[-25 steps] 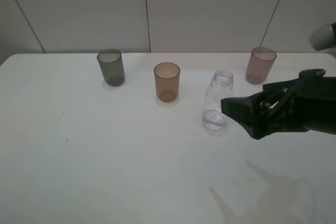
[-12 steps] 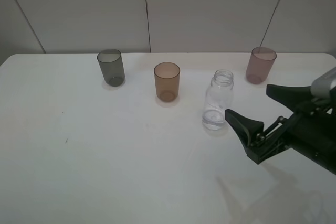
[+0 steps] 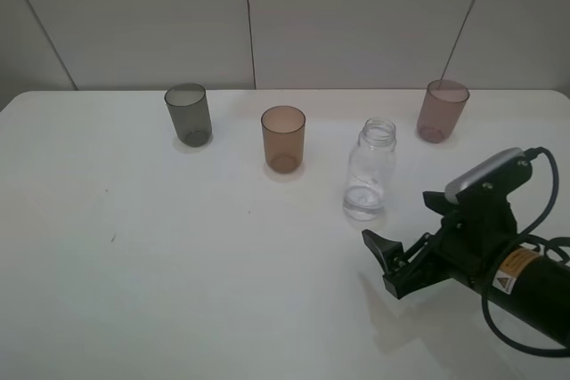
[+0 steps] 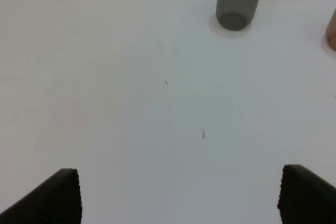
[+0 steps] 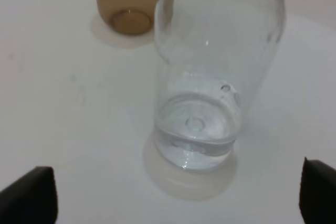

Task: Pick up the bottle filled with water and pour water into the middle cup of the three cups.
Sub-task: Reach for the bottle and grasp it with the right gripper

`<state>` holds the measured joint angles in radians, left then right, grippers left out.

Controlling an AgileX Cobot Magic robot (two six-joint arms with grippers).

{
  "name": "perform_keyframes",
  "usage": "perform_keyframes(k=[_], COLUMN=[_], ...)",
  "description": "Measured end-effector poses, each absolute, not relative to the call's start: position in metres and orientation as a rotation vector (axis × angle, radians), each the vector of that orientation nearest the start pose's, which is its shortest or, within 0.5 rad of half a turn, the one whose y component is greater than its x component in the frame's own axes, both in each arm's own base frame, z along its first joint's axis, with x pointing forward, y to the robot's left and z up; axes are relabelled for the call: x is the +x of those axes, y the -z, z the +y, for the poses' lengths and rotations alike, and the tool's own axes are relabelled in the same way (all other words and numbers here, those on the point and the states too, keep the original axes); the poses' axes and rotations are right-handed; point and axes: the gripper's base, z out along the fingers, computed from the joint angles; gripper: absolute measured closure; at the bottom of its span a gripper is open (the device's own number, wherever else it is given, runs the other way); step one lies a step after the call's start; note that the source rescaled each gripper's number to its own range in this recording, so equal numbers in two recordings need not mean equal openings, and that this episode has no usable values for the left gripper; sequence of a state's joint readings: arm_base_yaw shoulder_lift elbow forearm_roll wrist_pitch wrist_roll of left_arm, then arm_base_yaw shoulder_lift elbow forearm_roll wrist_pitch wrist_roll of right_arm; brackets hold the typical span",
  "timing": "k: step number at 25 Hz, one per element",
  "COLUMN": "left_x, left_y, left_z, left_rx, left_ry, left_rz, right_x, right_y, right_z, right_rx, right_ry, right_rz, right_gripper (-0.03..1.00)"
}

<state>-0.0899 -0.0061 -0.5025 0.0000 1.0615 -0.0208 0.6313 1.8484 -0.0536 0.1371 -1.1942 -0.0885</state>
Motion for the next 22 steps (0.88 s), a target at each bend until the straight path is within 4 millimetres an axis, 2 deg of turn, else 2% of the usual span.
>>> perform_keyframes(k=[11,22], left_x=[-0.006,-0.006], left_y=[-0.278,-0.278], left_z=[0.001,0.001], left_rx=[0.070,0.070], left_ry=[0.070,0.070], left_rz=[2.036,2.036], right_x=[0.185,0.207], right_y=[-0.093,-0.081], right_z=[0.112,0.123], right_rx=[-0.515,-0.469], right_ry=[-0.216,-0.187], right_rz=[1.917,1.919], right_gripper=[-0.03,-0.03])
